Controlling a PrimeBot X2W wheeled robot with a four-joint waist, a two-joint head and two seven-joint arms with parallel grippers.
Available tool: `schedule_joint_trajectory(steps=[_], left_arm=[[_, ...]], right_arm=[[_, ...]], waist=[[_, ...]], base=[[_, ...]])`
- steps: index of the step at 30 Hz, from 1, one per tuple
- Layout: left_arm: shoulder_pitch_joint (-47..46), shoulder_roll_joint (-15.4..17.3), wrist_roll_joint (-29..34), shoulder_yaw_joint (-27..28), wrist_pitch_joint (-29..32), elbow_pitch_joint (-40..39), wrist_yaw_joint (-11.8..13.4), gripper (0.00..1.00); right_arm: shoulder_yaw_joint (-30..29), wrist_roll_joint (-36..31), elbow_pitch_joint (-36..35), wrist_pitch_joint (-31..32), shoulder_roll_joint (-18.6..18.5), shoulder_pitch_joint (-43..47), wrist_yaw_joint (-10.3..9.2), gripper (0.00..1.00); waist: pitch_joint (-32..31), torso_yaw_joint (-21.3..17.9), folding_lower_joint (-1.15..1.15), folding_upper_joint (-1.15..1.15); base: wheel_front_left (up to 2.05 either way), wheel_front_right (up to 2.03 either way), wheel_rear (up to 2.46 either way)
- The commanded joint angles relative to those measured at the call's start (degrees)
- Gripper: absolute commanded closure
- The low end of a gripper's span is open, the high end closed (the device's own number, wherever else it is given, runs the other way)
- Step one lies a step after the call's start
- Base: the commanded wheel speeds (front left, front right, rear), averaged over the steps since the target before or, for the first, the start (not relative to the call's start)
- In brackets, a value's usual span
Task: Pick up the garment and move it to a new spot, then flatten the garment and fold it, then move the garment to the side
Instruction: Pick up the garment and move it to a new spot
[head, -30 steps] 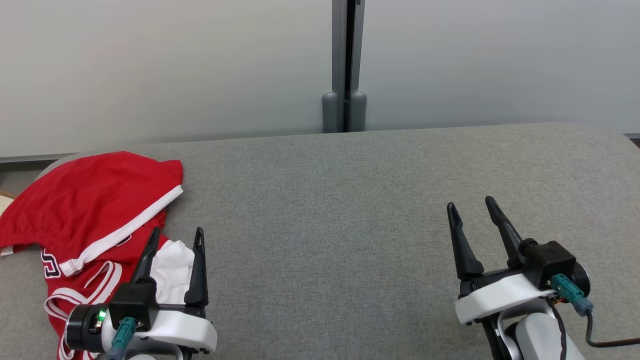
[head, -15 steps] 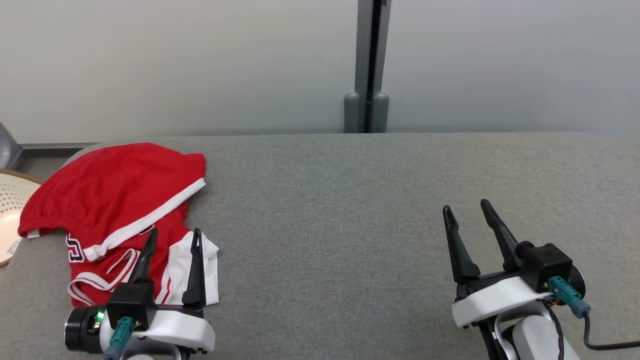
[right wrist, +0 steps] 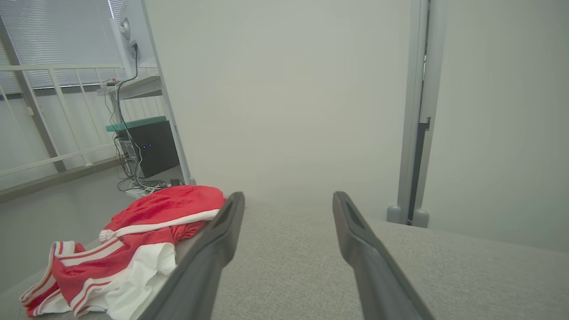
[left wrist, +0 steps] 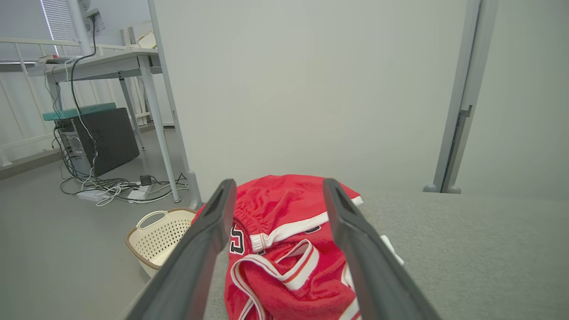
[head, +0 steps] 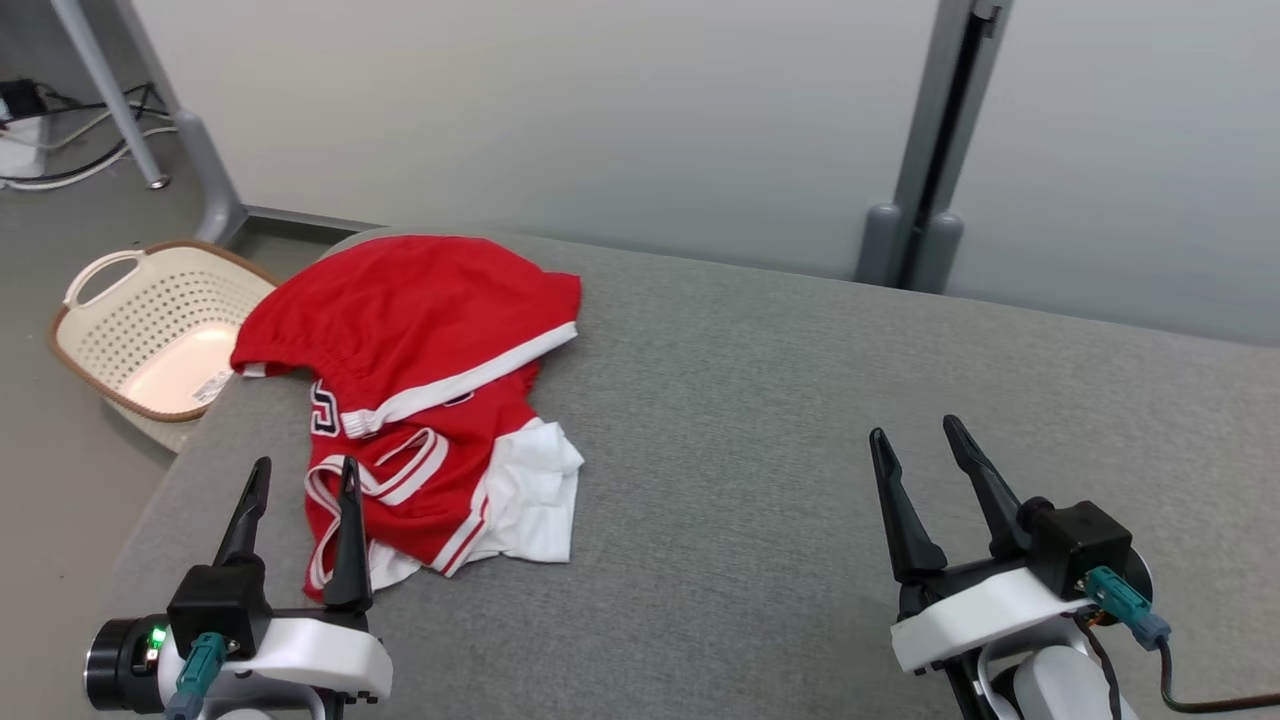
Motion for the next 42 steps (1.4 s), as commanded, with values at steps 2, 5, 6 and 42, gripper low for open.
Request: schedule_joint_trajectory(steps=[2, 5, 6, 42], left_arm=[[0.2, 0.3, 0.0, 0.4, 0.0, 0.0, -0.2, 0.00], [0.5, 0.4, -0.1, 0.8, 0.0, 0.1, -0.2, 0.00], [0.6, 0.4, -0.1, 1.0, 0.0, 0.1, -0.2, 0.00], [-17.1, 11.7, -19.4, 0.6, 38.1, 13.5, -8.8, 0.00]], right_arm=[[0.2, 0.5, -0.3, -0.3, -0.1, 0.4, 0.00, 0.00], [0.6, 0.8, -0.4, -0.3, -0.2, 0.3, 0.00, 0.00], [0.8, 0.9, -0.4, -0.3, -0.2, 0.4, 0.00, 0.00], [2.8, 0.0, -0.9, -0.3, -0.2, -5.4, 0.00, 0.00]], waist=[[-0.2, 4.0, 0.00, 0.00], [-0.2, 6.2, 0.00, 0.00], [-0.2, 6.9, 0.00, 0.00], [8.6, -6.9, 0.00, 0.00]], base=[[0.00, 0.00, 0.00], [0.00, 0.00, 0.00], [0.00, 0.00, 0.00], [0.00, 0.00, 0.00]])
